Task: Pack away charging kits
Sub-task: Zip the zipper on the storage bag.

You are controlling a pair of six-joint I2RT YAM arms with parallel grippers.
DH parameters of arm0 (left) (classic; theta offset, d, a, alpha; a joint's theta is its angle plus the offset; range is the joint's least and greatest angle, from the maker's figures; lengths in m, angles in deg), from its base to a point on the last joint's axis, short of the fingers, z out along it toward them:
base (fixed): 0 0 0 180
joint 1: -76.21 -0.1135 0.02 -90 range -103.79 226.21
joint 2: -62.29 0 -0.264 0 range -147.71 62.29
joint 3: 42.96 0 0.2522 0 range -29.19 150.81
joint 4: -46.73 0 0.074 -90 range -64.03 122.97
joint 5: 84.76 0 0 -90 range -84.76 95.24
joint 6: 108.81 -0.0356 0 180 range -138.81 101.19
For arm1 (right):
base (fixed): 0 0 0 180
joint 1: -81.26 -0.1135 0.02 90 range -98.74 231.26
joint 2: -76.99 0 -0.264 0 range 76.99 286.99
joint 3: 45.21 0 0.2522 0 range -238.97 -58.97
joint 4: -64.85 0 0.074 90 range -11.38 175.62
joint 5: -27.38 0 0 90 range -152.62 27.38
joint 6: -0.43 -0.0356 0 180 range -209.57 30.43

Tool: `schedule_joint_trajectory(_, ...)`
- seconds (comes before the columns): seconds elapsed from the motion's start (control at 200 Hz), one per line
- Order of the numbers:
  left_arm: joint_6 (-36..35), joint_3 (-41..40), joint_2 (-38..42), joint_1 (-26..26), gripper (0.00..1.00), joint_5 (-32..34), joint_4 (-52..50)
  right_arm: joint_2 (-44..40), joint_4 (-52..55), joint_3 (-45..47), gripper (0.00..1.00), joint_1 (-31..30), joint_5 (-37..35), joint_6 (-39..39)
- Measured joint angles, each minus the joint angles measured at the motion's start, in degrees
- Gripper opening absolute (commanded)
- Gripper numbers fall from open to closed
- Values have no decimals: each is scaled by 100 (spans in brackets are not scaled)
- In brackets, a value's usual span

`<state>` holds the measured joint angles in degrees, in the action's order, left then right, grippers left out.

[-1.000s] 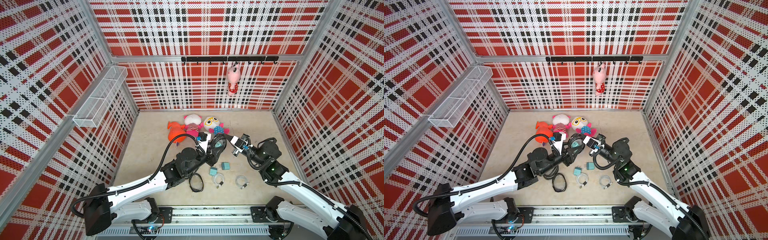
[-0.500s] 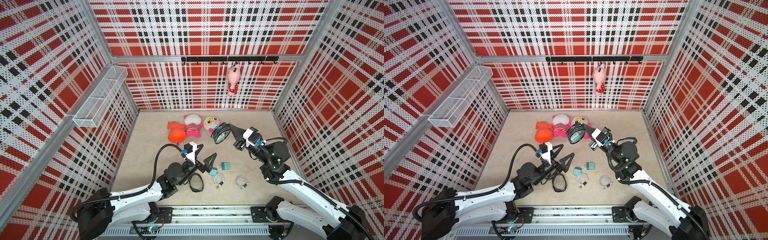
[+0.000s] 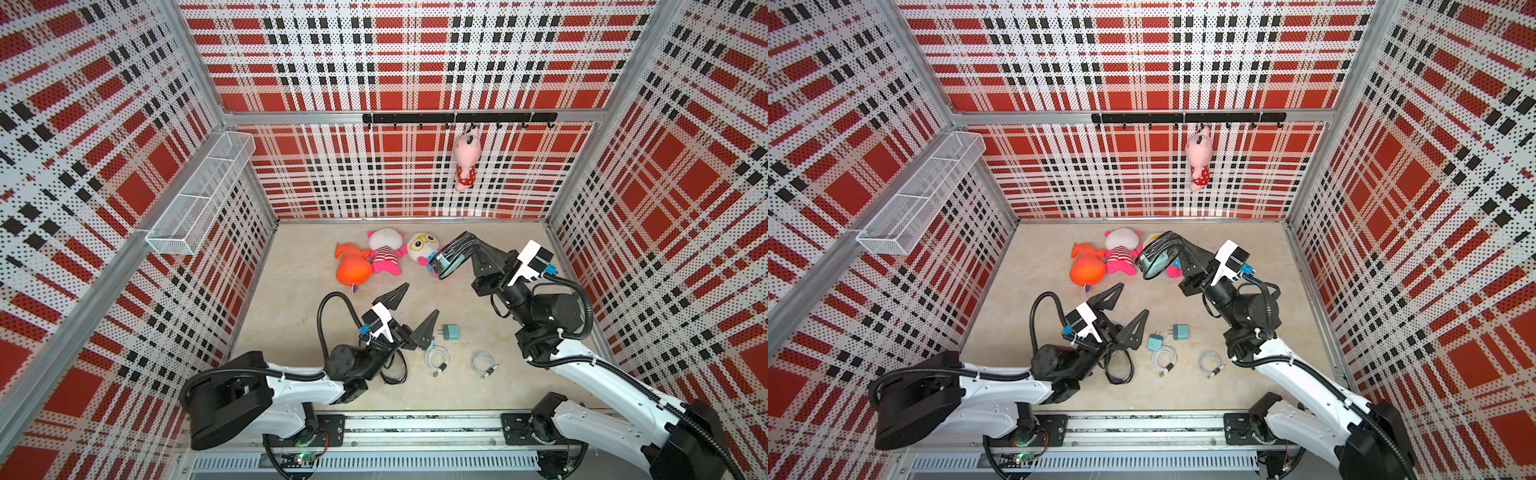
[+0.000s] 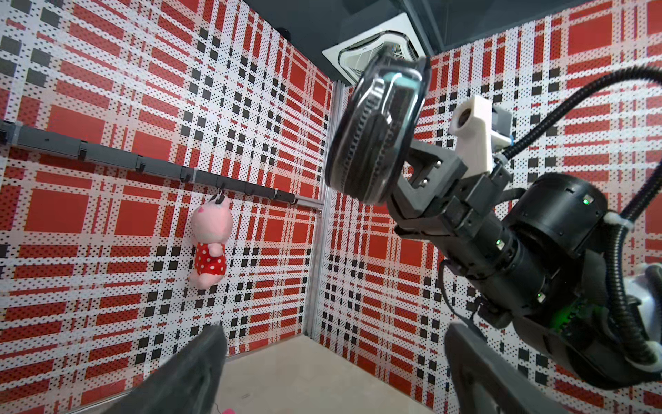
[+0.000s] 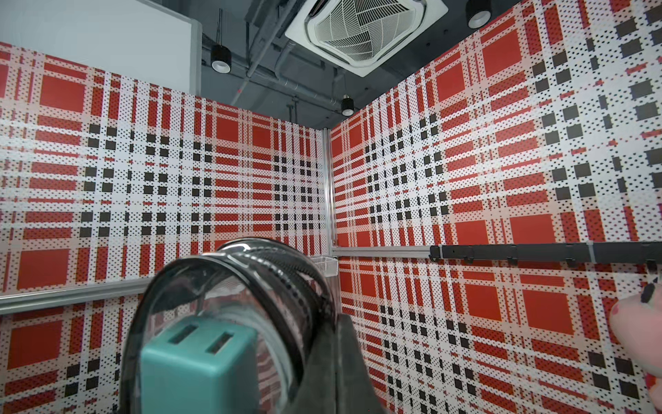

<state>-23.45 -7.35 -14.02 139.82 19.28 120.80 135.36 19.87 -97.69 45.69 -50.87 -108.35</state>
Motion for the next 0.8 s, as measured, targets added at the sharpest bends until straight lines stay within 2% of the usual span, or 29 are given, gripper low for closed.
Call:
schedule_joint_trajectory(0.215, -584, 778, -496, 33, 98, 61, 4, 262, -431, 0, 0, -4, 52, -671)
schedule_joint_trajectory(0.431, -756, 1248, -693, -136, 98, 35, 4, 566, -710, 0, 0, -55, 131, -1093)
schedule_joint_trajectory(0.802, -791, 1749, -787, -258, 73, -472, 7, 800, -1069, 9, 0, -247, 229, -1373)
